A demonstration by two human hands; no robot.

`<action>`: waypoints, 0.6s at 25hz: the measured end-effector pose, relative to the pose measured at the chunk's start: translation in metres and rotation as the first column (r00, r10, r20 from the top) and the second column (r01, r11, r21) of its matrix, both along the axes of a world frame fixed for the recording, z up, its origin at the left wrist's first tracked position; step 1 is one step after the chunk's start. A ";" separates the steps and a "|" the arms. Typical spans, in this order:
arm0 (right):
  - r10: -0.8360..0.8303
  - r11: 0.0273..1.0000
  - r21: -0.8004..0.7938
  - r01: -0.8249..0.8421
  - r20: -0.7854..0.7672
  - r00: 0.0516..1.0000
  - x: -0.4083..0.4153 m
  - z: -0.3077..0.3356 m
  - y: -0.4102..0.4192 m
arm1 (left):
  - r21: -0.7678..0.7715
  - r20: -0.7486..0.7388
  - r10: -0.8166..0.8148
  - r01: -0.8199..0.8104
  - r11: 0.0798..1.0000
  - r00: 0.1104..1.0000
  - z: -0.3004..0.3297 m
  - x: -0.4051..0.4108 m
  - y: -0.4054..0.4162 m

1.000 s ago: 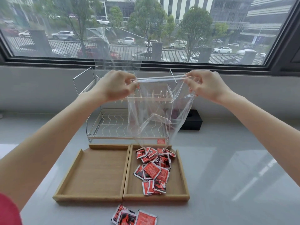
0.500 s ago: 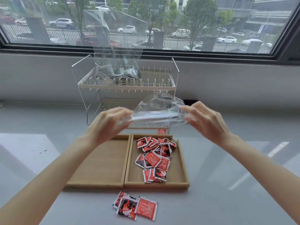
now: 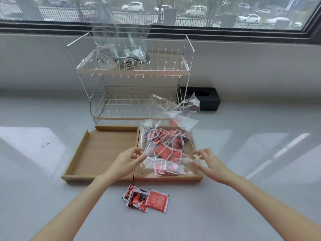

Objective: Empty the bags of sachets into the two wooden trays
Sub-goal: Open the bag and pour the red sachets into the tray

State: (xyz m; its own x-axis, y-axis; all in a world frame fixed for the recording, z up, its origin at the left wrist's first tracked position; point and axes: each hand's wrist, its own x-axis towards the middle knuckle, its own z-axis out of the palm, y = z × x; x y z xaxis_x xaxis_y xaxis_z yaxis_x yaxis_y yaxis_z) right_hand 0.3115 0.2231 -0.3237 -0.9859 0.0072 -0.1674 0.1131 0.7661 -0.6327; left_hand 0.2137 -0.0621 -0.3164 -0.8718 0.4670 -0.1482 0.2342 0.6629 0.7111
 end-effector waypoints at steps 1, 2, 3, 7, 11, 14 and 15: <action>-0.117 0.989 -0.092 0.117 -0.001 0.993 -0.003 0.000 -0.003 | 0.024 -0.009 0.079 -0.078 0.997 0.997 0.000 0.000 0.004; -0.216 0.966 -0.147 0.213 -0.004 0.976 -0.008 0.001 -0.005 | 0.030 -0.016 0.137 -0.137 0.990 0.990 -0.001 0.000 0.007; -0.283 0.946 -0.167 0.279 0.002 0.959 -0.013 0.004 -0.007 | 0.026 -0.010 0.181 -0.181 0.983 0.983 -0.002 -0.002 0.009; -0.428 0.859 -0.244 0.451 0.143 0.893 -0.039 0.004 -0.005 | -0.017 0.084 0.279 -0.279 0.960 0.957 0.000 -0.014 0.019; -0.495 0.758 -0.303 0.577 0.309 0.812 -0.059 -0.008 -0.005 | -0.015 0.197 0.336 -0.340 0.940 0.921 -0.008 -0.030 0.031; -0.479 0.717 -0.349 0.603 0.381 0.791 -0.068 -0.009 -0.002 | -0.021 0.316 0.396 -0.411 0.911 0.862 -0.014 -0.042 0.035; -0.469 0.702 -0.380 0.603 0.391 0.792 -0.070 -0.009 -0.001 | -0.015 0.350 0.420 -0.443 0.896 0.837 -0.014 -0.045 0.037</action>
